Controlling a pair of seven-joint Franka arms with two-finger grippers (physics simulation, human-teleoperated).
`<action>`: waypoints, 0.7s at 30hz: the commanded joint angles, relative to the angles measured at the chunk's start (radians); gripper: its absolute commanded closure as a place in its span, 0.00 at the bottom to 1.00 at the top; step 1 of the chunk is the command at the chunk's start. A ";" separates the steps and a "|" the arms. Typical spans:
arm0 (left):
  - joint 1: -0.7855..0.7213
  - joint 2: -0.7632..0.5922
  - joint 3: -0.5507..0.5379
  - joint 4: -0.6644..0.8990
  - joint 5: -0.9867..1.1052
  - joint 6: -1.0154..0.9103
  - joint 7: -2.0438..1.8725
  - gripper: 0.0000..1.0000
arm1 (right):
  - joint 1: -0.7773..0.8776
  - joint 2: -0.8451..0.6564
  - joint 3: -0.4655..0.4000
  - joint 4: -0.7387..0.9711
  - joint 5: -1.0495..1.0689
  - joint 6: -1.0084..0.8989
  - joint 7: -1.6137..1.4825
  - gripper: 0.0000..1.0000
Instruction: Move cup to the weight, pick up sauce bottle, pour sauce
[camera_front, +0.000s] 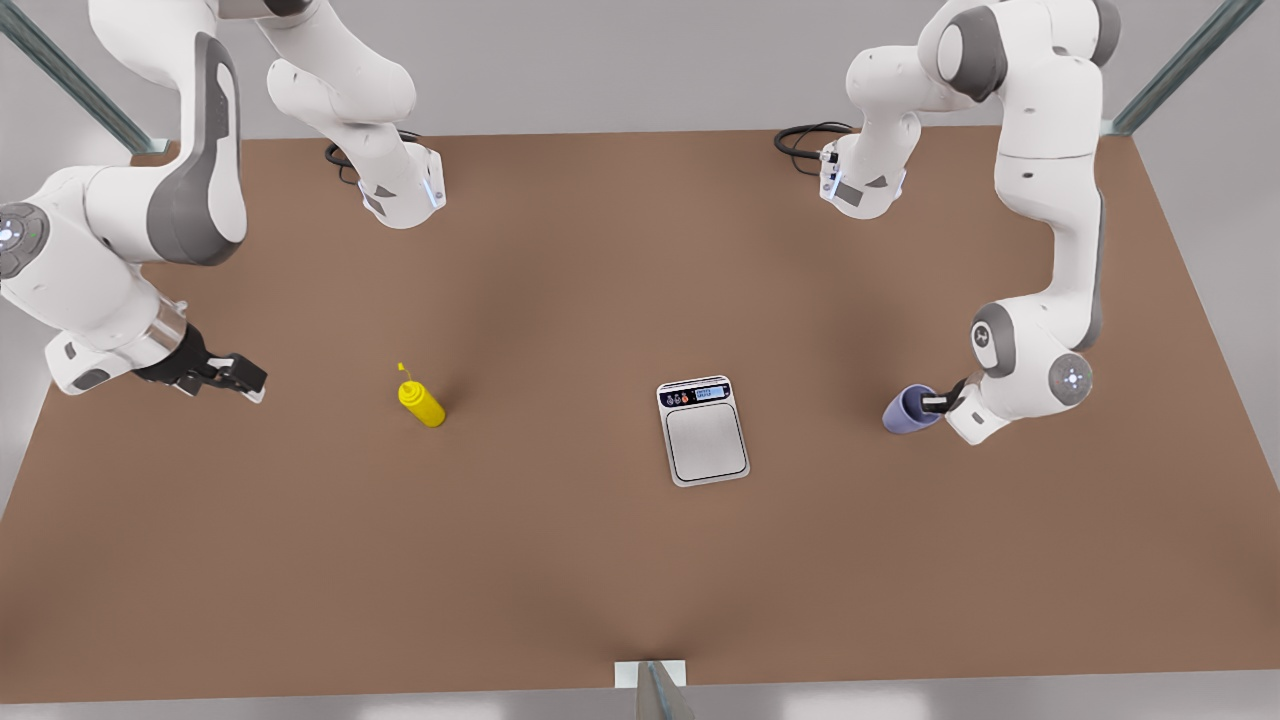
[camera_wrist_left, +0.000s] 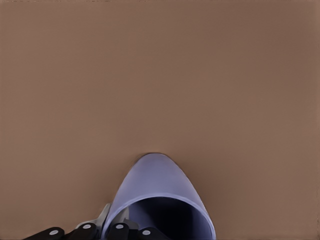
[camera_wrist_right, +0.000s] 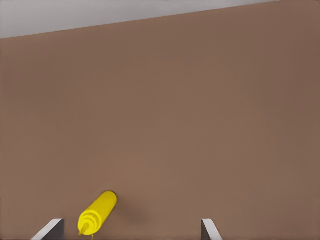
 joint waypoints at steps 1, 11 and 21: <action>-0.003 -0.009 0.001 0.001 -0.025 -0.006 -0.001 0.79 | -0.004 0.000 0.000 0.000 -0.003 0.000 0.000 0.00; -0.387 0.017 -0.001 0.366 -0.033 -0.223 -0.843 0.79 | 0.011 0.008 0.021 0.074 -0.014 -0.095 0.006 0.00; -0.479 0.146 -0.122 0.473 -0.050 -0.171 -1.127 0.79 | 0.010 0.063 0.021 0.121 -0.012 -0.071 0.000 0.00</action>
